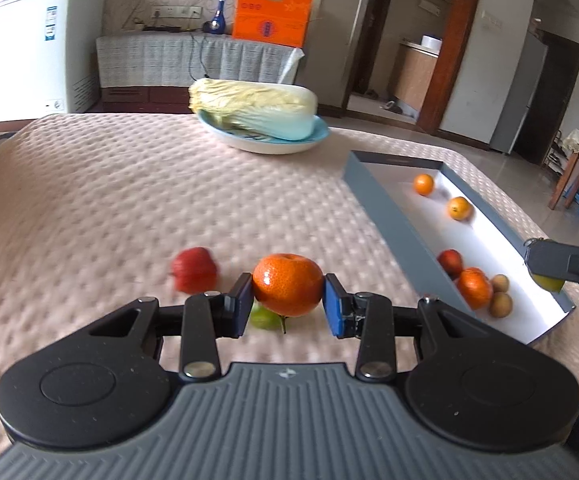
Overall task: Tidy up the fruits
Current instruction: 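Carry the tangerine with the left tool while the right tool carries the plum over the box, then release the tangerine into the box with the left tool while the right tool releases the plum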
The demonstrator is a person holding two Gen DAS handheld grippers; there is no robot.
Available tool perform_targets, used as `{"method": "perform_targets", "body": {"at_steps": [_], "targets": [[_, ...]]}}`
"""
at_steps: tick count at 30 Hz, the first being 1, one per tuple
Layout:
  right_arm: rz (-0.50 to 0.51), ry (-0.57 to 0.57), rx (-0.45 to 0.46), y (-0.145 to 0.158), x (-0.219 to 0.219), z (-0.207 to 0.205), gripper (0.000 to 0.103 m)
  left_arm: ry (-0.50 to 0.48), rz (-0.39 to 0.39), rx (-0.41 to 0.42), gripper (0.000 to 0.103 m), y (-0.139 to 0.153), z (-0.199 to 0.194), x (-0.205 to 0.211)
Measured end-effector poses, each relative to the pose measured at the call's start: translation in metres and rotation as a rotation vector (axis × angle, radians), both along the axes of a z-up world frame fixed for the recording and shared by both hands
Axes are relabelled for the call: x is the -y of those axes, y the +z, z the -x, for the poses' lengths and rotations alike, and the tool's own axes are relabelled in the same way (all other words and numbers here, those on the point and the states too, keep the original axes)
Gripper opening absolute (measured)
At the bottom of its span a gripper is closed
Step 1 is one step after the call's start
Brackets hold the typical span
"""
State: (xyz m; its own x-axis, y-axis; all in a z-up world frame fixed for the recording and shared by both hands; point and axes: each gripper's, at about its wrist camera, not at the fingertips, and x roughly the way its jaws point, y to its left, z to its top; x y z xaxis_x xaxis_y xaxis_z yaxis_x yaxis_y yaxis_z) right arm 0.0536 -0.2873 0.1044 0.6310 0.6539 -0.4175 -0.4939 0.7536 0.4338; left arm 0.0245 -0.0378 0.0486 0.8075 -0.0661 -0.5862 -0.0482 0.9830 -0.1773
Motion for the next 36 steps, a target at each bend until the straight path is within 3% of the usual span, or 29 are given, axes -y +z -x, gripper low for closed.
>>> {"method": "perform_targets", "body": {"at_steps": [9, 20, 36], "targets": [[-0.024, -0.092, -0.005, -0.002, 0.033, 0.003, 0.028, -0.086, 0.004, 0.037, 0.043, 0.004, -0.008, 0.048], [0.007, -0.159, -0.024, -0.005, 0.045, 0.001, 0.028, -0.209, 0.012, 0.099, 0.043, 0.011, -0.031, 0.092], [0.015, -0.175, -0.039, -0.009, 0.058, 0.005, 0.028, -0.238, 0.053, 0.047, 0.043, -0.009, -0.101, 0.126]]}}
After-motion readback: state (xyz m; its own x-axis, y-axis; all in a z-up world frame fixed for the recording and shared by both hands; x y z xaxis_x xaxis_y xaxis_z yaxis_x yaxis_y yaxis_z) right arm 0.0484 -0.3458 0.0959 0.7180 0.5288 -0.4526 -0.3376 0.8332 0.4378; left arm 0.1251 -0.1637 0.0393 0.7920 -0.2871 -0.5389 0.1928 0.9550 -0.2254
